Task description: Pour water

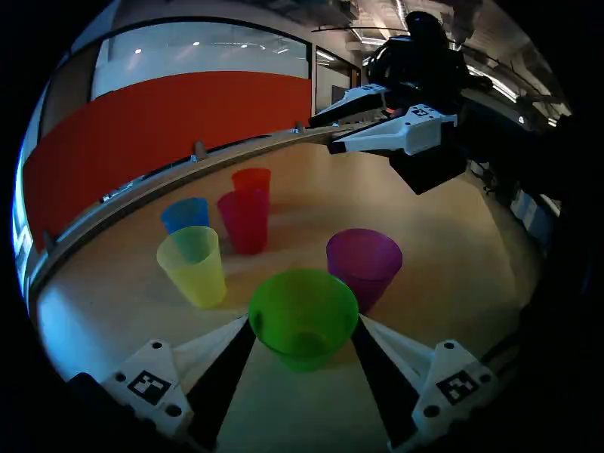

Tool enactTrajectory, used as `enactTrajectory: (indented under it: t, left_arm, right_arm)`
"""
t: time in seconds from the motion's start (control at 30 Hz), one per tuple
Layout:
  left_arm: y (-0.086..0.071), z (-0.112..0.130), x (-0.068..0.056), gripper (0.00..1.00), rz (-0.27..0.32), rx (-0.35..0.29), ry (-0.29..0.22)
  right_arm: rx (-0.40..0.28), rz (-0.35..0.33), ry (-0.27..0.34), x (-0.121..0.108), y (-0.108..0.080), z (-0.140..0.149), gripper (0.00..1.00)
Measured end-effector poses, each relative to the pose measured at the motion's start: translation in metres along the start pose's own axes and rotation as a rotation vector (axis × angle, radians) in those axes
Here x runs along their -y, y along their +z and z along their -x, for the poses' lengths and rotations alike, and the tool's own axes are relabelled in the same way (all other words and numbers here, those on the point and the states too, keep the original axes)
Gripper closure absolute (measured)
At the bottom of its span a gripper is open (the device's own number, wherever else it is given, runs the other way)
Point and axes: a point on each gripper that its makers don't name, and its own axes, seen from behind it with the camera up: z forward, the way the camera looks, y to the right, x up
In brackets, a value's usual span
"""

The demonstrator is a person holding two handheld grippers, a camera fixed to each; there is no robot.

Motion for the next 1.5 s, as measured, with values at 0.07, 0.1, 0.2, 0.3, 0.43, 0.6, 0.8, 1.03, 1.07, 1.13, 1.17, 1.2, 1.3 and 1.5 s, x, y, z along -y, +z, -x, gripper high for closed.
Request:
enactTrajectory:
  t: [0.07,0.1,0.2,0.3,0.43,0.6,0.8,1.03,1.07,1.13,1.17,1.2,1.3,1.5]
  left_arm:
    - [0.000,-0.001,0.000,0.14,0.000,-0.002,0.002]
    - [-0.001,-0.001,0.000,0.14,0.000,-0.003,0.003]
    - [-0.002,-0.003,-0.001,0.14,-0.001,-0.005,0.006]
    - [-0.002,-0.003,-0.002,0.14,-0.001,-0.006,0.005]
    - [-0.004,-0.004,-0.002,0.14,-0.004,-0.008,0.006]
    - [-0.005,-0.005,-0.001,0.14,-0.006,-0.011,0.009]
    - [-0.007,-0.007,-0.001,0.14,-0.007,-0.017,0.005]
    - [-0.008,-0.008,-0.001,0.14,-0.012,-0.018,0.002]
    - [-0.008,-0.007,-0.001,0.14,-0.013,-0.018,0.001]
    - [-0.007,-0.007,-0.001,0.14,-0.011,-0.017,-0.001]
    - [-0.007,-0.007,-0.002,0.14,-0.011,-0.017,-0.002]
    - [-0.007,-0.006,-0.002,0.14,-0.010,-0.017,-0.002]
    - [-0.007,-0.006,-0.003,0.14,-0.009,-0.017,-0.001]
    - [-0.008,-0.006,-0.003,0.14,-0.005,-0.021,-0.004]
  right_arm:
    - [0.006,-0.005,-0.006,-0.001,0.005,-0.001,0.00]
    - [0.009,-0.008,-0.009,-0.002,0.008,-0.002,0.00]
    - [0.015,-0.017,-0.018,-0.004,0.017,-0.005,0.00]
    - [0.025,-0.029,-0.024,-0.005,0.025,-0.007,0.00]
    - [0.041,-0.051,-0.029,-0.006,0.036,-0.009,0.00]
    - [0.063,-0.082,-0.038,-0.006,0.049,-0.011,0.00]
    - [0.093,-0.113,-0.060,-0.004,0.065,-0.010,0.00]
    - [0.140,-0.155,-0.063,-0.001,0.087,-0.008,0.00]
    - [0.146,-0.162,-0.060,-0.001,0.090,-0.008,0.00]
    - [0.169,-0.179,-0.049,0.001,0.095,-0.005,0.00]
    - [0.181,-0.188,-0.044,0.002,0.098,-0.004,0.00]
    - [0.194,-0.198,-0.036,0.003,0.100,-0.003,0.00]
    - [0.227,-0.224,-0.009,0.007,0.108,-0.001,0.00]
    - [0.276,-0.252,0.045,0.010,0.125,0.000,0.00]
